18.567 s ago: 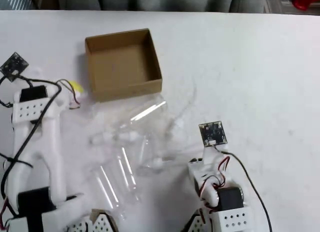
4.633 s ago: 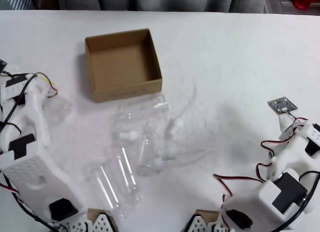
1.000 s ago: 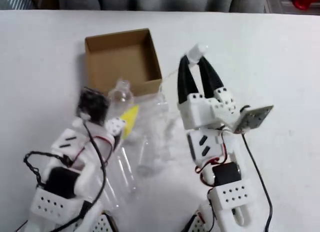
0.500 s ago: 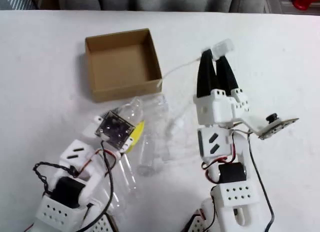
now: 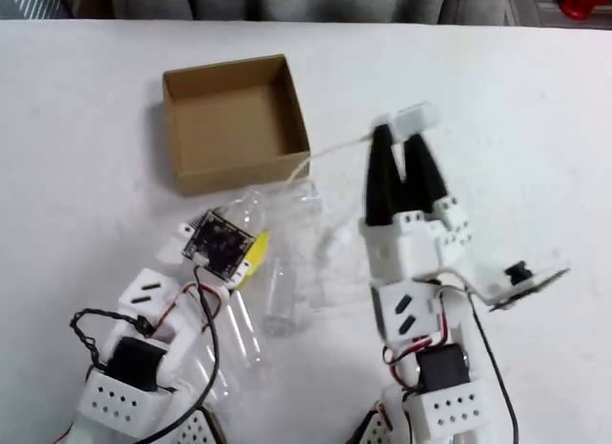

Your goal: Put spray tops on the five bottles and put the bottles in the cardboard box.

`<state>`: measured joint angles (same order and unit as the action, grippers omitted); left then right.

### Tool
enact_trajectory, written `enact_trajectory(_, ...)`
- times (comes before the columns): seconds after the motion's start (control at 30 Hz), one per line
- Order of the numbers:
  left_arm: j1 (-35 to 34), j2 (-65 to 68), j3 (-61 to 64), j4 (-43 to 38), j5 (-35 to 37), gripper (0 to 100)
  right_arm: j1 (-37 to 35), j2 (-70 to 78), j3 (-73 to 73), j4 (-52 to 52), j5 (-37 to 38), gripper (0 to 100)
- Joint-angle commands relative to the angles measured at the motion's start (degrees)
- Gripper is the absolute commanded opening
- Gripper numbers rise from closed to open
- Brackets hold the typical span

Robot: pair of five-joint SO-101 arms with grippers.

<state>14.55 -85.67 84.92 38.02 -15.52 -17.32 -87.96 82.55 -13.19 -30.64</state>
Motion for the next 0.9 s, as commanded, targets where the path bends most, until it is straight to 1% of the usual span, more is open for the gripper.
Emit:
enact_trajectory(0.0, -0.57, -1.45, 0.35, -1.93, -0.53, 2, -3.65, -2.15, -0.62, 3.65, 1.76, 1.5)
enact_trajectory(0.47, -0.48, -1.45, 0.53, -1.67, -0.53, 2, -4.44, -2.07, 0.53, 3.65, 1.41, 1.5)
enact_trajectory(0.67, -0.48, -1.45, 0.53, -1.85, -0.53, 2, -7.16, -2.07, 0.79, 3.65, 1.41, 1.5)
enact_trajectory(0.87, -0.48, -1.45, 0.53, -1.85, -0.53, 2, -7.43, -2.07, 0.88, 3.65, 1.41, 1.5)
